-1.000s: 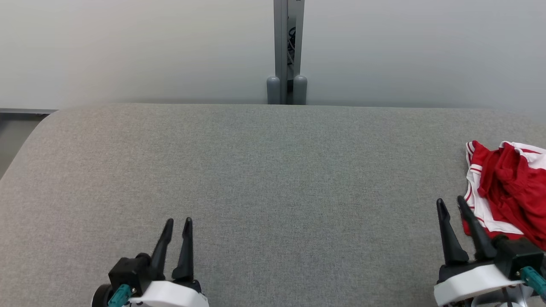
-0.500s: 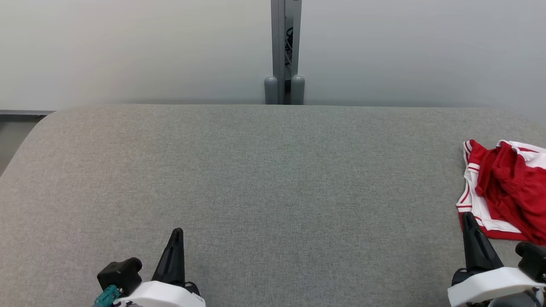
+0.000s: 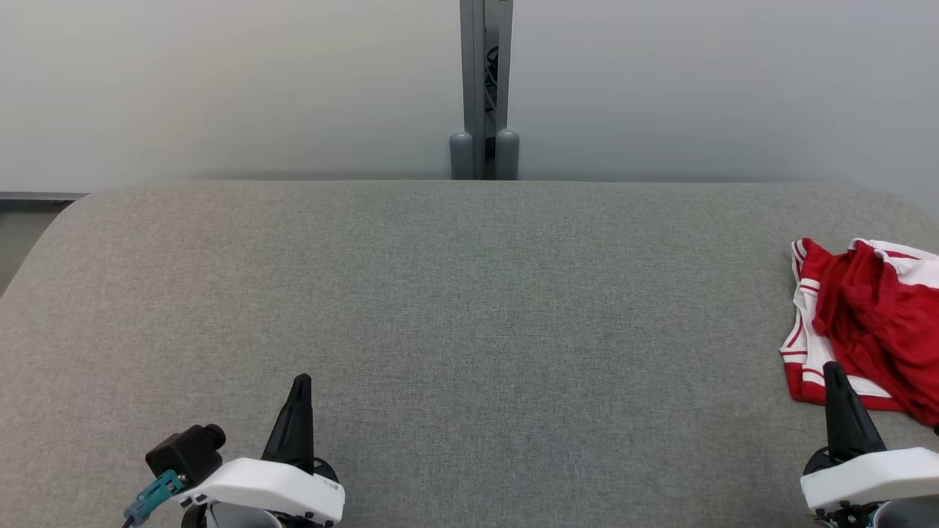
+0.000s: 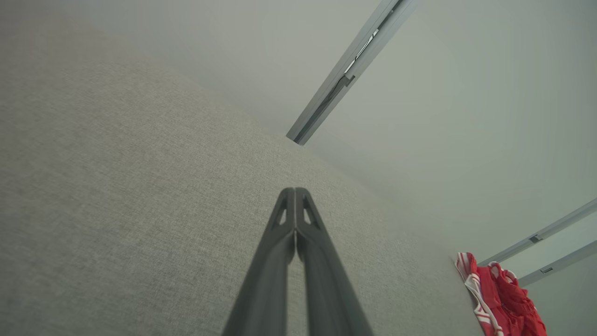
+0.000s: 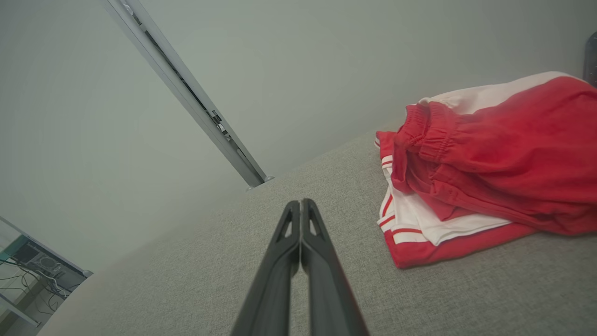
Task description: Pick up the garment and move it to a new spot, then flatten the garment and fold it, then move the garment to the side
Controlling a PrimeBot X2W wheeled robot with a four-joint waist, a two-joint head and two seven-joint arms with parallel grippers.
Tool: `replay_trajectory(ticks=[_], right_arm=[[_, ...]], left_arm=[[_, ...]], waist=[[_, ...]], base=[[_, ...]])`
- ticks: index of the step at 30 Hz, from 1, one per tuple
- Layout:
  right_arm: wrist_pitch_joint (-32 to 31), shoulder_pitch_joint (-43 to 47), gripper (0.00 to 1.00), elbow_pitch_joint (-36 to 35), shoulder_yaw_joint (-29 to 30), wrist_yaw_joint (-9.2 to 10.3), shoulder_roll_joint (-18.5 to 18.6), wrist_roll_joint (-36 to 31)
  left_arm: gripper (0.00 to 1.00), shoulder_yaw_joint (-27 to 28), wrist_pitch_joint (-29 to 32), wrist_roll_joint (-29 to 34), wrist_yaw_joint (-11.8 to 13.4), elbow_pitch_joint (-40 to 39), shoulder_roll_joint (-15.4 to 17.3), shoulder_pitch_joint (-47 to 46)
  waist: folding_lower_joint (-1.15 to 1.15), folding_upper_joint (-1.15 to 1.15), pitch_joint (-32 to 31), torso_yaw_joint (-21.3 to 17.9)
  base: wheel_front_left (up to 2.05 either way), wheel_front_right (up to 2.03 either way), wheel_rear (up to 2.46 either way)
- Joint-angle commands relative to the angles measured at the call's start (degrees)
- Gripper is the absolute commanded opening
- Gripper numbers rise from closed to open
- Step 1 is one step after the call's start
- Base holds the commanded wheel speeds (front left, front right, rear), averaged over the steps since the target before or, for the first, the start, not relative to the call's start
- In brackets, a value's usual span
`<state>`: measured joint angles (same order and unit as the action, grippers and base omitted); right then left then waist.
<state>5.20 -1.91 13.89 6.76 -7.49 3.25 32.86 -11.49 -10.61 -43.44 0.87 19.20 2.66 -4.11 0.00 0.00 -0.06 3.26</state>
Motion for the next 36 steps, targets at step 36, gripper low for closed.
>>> replay_trajectory(ticks=[36], right_arm=[[-9.8, -3.3, 0.0, 0.0, 7.8, -0.01, 0.0, 28.2]], left_arm=[[0.0, 1.2, 4.3, -25.7, -4.3, 2.0, 0.2, -7.6]], waist=[[0.0, 0.0, 0.1, -1.2]], base=[[0.0, 0.0, 0.0]])
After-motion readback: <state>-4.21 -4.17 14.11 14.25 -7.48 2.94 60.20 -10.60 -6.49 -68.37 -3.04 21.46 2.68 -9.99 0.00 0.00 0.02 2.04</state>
